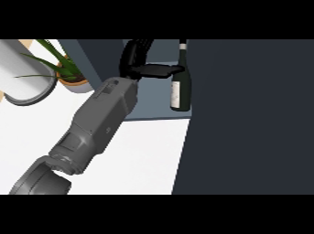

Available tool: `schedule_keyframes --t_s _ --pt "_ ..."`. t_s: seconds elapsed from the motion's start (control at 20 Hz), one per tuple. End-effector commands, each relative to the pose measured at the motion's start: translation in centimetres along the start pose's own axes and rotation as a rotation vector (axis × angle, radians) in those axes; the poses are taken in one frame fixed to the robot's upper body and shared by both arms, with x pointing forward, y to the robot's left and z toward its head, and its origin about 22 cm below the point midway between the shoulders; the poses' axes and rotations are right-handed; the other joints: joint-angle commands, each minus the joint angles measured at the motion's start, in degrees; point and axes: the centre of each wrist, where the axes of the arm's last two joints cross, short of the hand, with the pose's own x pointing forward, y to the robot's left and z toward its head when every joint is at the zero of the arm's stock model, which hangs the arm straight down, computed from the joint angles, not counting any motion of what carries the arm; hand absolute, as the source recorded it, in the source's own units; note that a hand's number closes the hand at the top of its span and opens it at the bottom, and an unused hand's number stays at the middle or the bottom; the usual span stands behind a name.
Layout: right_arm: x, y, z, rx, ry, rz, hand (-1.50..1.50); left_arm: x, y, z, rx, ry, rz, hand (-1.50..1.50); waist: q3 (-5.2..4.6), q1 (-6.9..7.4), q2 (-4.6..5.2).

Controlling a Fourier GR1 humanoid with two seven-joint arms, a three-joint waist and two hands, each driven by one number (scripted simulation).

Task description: Pick up the wine, place it into the cabinet and close the cabinet

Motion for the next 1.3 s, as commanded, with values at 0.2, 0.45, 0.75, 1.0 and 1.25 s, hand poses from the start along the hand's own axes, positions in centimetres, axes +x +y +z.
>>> schedule_keyframes --t_s 0.2,0.45,0.75,1.0,1.25 --pt "4.8 -0.5 1.2 -0.028 0.018 -0.111 -1.50 -1.9 1.0 2.6 -0.074 0.018 0.121 -1.50 0.00 1.61 -0.42" --pt "4.4 -0.7 0.4 -0.009 0.003 -0.088 -1.50 -2.9 -0.4 5.4 -0.095 0.036 0.144 -1.50 -0.02 1.45 -0.64" --pt "4.4 -0.2 1.2 -0.047 0.023 -0.097 -1.50 -3.8 0.1 9.2 -0.088 0.071 0.206 -1.50 0.02 3.01 -1.21" --pt "5.3 -0.6 0.7 -0.034 0.009 -0.081 -1.50 -4.3 1.1 13.3 -0.103 0.081 0.212 -1.50 -0.06 3.31 -0.69" --pt "5.4 -1.0 0.6 -0.028 -0.001 -0.061 -1.50 -2.2 2.2 15.4 -0.086 0.042 0.234 -1.50 0.01 3.02 -0.54"
